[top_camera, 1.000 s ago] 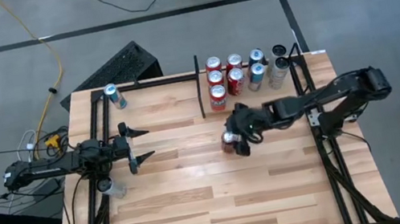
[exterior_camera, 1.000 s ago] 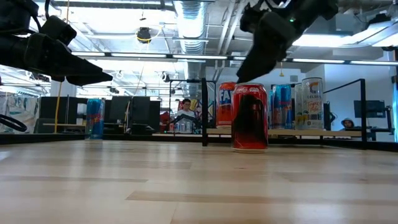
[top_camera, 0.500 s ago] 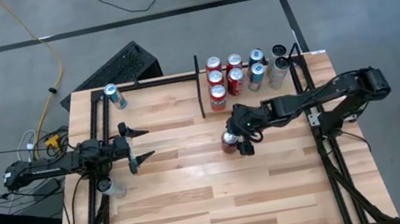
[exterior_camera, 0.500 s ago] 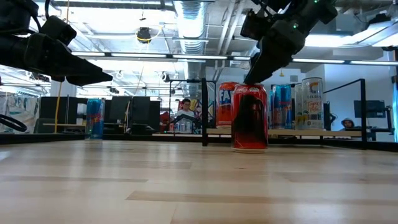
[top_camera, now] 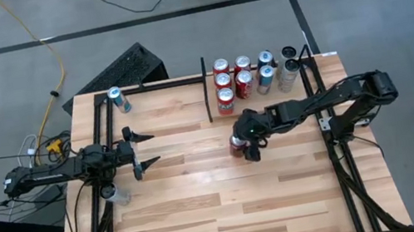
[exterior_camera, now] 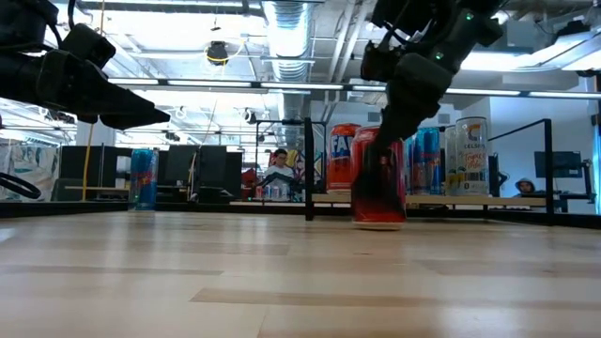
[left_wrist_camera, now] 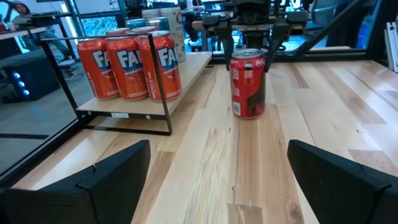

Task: Place canned beverage on shelf
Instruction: Put the red-white soda can on the shelf aligned with the other soda cans

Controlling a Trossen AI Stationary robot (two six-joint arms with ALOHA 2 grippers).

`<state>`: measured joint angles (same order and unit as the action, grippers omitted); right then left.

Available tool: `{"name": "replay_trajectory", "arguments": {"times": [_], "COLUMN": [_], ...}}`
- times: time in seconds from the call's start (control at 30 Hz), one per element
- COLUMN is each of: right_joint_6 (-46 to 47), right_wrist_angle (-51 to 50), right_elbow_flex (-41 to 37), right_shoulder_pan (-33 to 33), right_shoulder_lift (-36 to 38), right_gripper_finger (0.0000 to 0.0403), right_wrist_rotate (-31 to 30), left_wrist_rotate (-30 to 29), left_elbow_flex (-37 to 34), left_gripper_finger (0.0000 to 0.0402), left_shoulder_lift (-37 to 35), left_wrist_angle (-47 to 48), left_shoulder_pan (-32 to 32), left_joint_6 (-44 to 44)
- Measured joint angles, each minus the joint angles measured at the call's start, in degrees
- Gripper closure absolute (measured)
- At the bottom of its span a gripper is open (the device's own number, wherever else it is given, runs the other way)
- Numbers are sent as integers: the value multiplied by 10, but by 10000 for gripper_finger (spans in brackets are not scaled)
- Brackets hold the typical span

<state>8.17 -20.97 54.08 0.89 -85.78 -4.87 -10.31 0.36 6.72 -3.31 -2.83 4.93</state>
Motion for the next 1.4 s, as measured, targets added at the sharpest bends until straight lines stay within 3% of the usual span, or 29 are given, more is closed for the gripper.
{"name": "replay_trajectory", "arguments": {"times": [0.43, 0.67, 1.03, 1.4], "right_joint_6": [263, 409, 519, 529], "right_wrist_angle": [-14, -71, -87, -86], "right_elbow_flex": [0, 1, 1, 0], "right_shoulder_pan": [-9, -29, -22, -27], "right_shoulder_lift": [0, 1, 1, 0], "right_gripper_finger": [64, 63, 62, 58], "right_wrist_rotate": [-56, -165, -196, -203], "left_wrist_rotate": [0, 0, 0, 0], "left_elbow_flex": [0, 0, 0, 0], "left_gripper_finger": [35, 35, 35, 35], "left_shoulder_lift": [0, 0, 0, 0], "left_wrist_angle": [0, 0, 0, 0], "left_shoulder_pan": [0, 0, 0, 0], "left_joint_6": [0, 0, 0, 0]}}
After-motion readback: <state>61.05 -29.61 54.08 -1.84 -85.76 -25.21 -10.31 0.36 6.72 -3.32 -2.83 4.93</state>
